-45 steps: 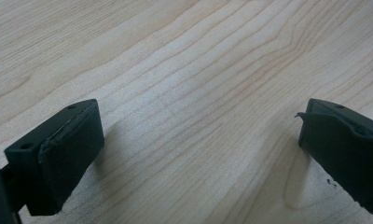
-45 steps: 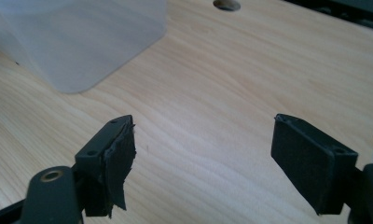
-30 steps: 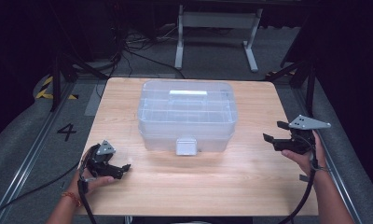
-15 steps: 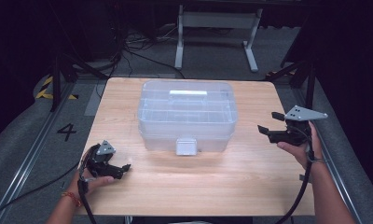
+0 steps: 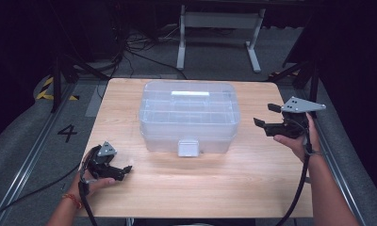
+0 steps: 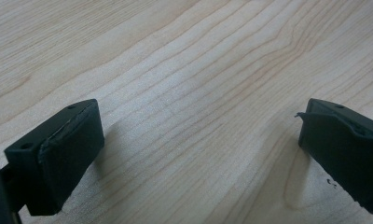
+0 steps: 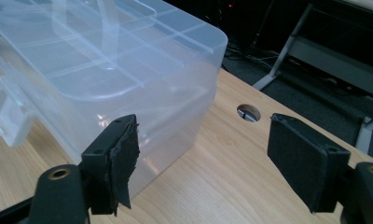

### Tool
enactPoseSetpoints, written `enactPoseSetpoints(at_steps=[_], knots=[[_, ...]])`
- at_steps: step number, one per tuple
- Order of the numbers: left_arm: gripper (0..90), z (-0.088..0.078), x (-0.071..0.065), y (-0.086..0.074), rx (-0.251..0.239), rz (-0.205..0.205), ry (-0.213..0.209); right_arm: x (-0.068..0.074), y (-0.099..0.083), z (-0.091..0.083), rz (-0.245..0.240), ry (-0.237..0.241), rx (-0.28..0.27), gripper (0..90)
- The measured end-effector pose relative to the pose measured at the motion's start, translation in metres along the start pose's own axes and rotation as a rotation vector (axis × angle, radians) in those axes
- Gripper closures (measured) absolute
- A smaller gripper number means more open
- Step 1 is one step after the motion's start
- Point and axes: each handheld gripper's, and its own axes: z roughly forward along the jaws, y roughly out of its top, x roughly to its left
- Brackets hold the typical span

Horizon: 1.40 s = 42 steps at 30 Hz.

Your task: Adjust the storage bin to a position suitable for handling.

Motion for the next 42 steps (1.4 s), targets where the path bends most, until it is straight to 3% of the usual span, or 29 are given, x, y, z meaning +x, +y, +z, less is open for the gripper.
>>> enactPoseSetpoints(at_steps=[29, 42], knots=[[0.5, 0.0, 0.0, 0.0, 0.0, 0.0, -0.001, 0.032, 0.067, 0.061, -0.073, 0.125, -0.001, 29.8], [0.5, 0.0, 0.0, 0.0, 0.001, -0.003, -0.002, 0.039, 0.081, 0.086, -0.093, 0.166, 0.026, 32.8]])
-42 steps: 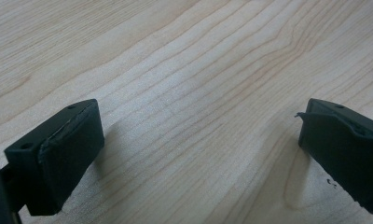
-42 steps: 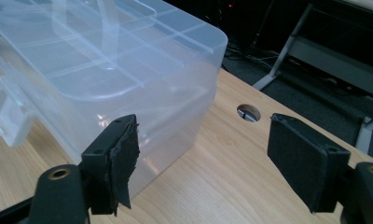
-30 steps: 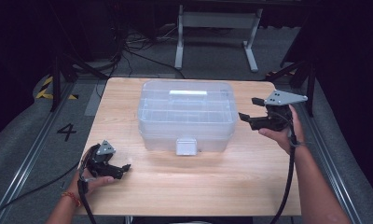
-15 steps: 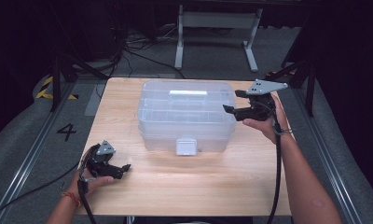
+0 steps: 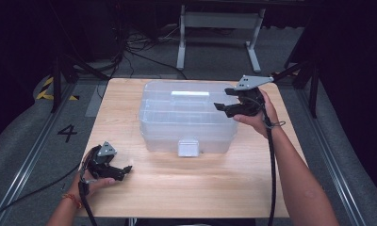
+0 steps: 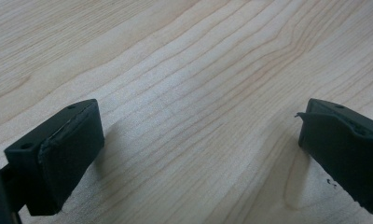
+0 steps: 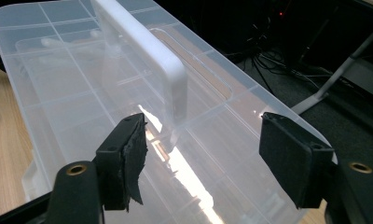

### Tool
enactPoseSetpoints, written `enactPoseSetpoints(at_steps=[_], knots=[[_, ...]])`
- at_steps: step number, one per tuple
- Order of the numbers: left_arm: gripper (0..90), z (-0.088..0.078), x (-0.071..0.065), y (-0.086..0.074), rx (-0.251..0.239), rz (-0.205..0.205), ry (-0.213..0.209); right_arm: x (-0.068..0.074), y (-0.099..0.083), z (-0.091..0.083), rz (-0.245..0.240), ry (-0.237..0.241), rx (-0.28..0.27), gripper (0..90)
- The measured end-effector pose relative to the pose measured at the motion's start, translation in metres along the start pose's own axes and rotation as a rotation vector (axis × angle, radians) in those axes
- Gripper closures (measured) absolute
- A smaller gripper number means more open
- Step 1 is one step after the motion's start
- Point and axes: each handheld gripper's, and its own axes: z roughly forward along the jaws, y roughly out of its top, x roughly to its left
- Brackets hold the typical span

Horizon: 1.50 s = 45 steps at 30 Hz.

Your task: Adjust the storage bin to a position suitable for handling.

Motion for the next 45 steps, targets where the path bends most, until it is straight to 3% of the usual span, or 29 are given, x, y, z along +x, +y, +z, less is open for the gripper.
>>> enactPoseSetpoints(at_steps=[17, 24, 29, 30, 31, 34, 45], knots=[[0.5, 0.0, 0.0, 0.0, 0.001, -0.001, -0.001, 0.004, 0.018, 0.025, -0.044, 0.038, 0.039, 43.9], [0.5, 0.0, 0.0, 0.0, 0.001, -0.003, -0.002, 0.009, 0.023, 0.037, -0.079, 0.071, 0.067, 58.1], [1.0, -0.001, 0.001, 0.0, 0.003, 0.011, 0.001, 0.01, 0.024, 0.046, -0.088, 0.061, 0.097, 66.2], [1.5, 0.0, 0.0, -0.001, -0.004, -0.009, -0.003, 0.01, 0.025, 0.047, -0.085, 0.064, 0.099, 67.9], [1.8, -0.001, 0.001, 0.0, -0.004, 0.009, 0.005, 0.01, 0.025, 0.047, -0.087, 0.065, 0.104, 68.8], [2.2, -0.001, 0.0, -0.001, -0.004, -0.005, -0.005, 0.009, 0.027, 0.049, -0.088, 0.057, 0.109, 74.1], [4.9, -0.001, 0.002, 0.0, -0.007, 0.004, -0.005, 0.007, 0.028, 0.05, -0.09, 0.069, 0.109, 75.2]])
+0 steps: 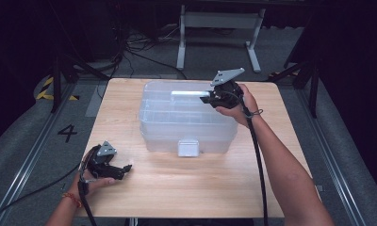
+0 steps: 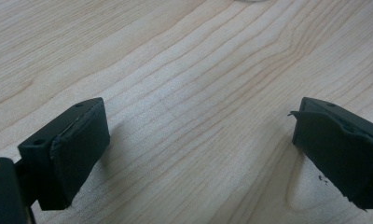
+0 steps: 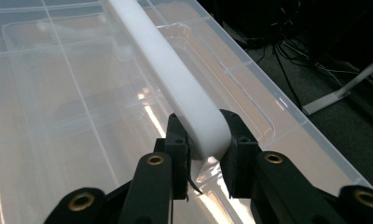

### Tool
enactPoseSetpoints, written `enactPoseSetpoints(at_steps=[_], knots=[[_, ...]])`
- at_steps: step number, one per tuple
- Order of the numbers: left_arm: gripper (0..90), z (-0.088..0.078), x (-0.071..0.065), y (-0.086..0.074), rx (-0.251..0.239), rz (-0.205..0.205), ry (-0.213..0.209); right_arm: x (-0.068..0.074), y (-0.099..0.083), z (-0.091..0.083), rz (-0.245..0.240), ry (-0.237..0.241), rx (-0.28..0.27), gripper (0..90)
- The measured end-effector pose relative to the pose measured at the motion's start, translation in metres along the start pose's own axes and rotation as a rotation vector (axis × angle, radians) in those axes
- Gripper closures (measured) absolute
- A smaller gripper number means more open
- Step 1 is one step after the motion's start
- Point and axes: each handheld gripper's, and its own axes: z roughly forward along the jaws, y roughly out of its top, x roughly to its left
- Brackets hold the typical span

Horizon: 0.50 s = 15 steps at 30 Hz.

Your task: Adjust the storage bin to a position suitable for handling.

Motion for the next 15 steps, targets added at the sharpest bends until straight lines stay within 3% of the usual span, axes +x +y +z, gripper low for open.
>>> enactPoseSetpoints(at_steps=[9, 11, 13, 15], knots=[[18.3, -0.002, 0.002, 0.0, -0.028, -0.017, 0.01, -0.001, 0.002, 0.0, 0.001, -0.002, 0.007, 75.3], [28.2, -0.003, 0.003, 0.003, -0.025, -0.007, 0.005, -0.002, 0.003, -0.001, 0.006, 0.0, 0.011, 75.3], [31.2, -0.004, 0.001, 0.006, -0.016, -0.007, 0.002, -0.004, 0.005, -0.001, 0.016, 0.001, 0.01, 75.2], [36.9, -0.009, -0.001, 0.013, -0.034, 0.036, 0.017, -0.007, 0.008, -0.001, 0.027, 0.004, 0.011, 75.0]])
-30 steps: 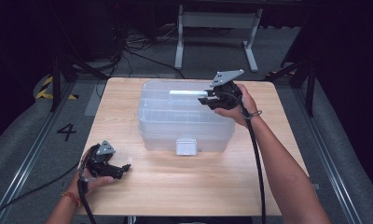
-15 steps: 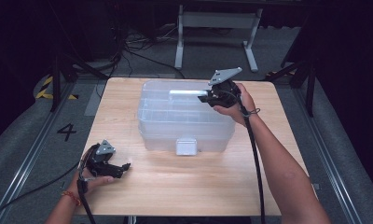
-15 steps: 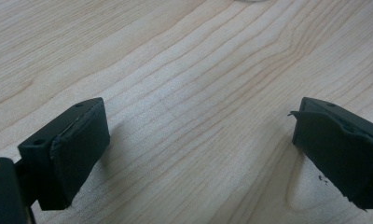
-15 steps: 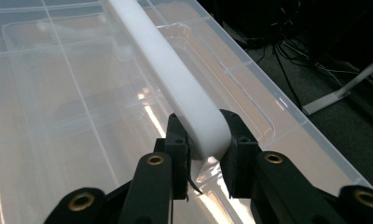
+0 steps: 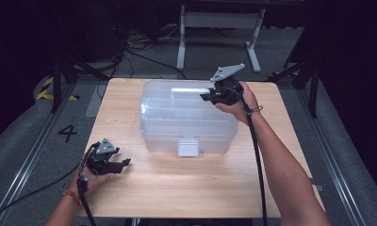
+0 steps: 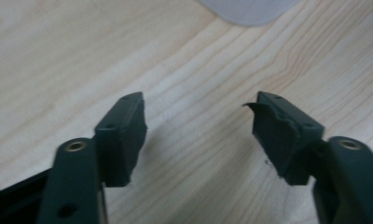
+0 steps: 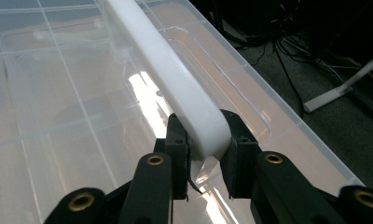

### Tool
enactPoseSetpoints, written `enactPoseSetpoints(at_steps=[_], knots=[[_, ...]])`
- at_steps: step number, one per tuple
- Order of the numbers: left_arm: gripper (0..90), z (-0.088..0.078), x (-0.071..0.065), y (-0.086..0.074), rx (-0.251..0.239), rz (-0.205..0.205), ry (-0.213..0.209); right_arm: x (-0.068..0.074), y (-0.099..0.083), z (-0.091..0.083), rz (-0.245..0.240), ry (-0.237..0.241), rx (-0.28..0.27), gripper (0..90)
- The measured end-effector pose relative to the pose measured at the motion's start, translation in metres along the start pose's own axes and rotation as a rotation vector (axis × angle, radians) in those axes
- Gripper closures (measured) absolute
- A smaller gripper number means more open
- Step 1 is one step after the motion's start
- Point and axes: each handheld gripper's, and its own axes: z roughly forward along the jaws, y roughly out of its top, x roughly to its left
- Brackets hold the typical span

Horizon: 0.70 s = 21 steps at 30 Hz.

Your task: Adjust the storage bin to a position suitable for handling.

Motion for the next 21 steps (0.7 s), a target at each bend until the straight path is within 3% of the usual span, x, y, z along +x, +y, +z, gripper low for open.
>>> enactPoseSetpoints(at_steps=[5, 6, 12, 15, 21], knots=[[46.1, -0.014, 0.0, 0.018, -0.032, 0.034, 0.029, -0.006, 0.006, 0.0, 0.012, 0.013, 0.018, 74.7], [48.2, -0.017, -0.001, 0.022, -0.062, 0.016, 0.021, -0.007, 0.007, 0.0, 0.014, 0.015, 0.019, 74.6], [60.6, -0.037, -0.005, 0.054, -0.173, 0.03, -0.02, -0.012, 0.013, 0.0, 0.03, 0.021, 0.039, 74.2], [65.9, -0.037, -0.009, 0.066, -0.191, 0.04, -0.002, -0.014, 0.015, 0.0, 0.032, 0.018, 0.043, 73.9], [73.5, -0.029, -0.013, 0.078, -0.214, 0.053, -0.016, -0.017, 0.02, 0.0, 0.033, 0.013, 0.052, 73.1]])
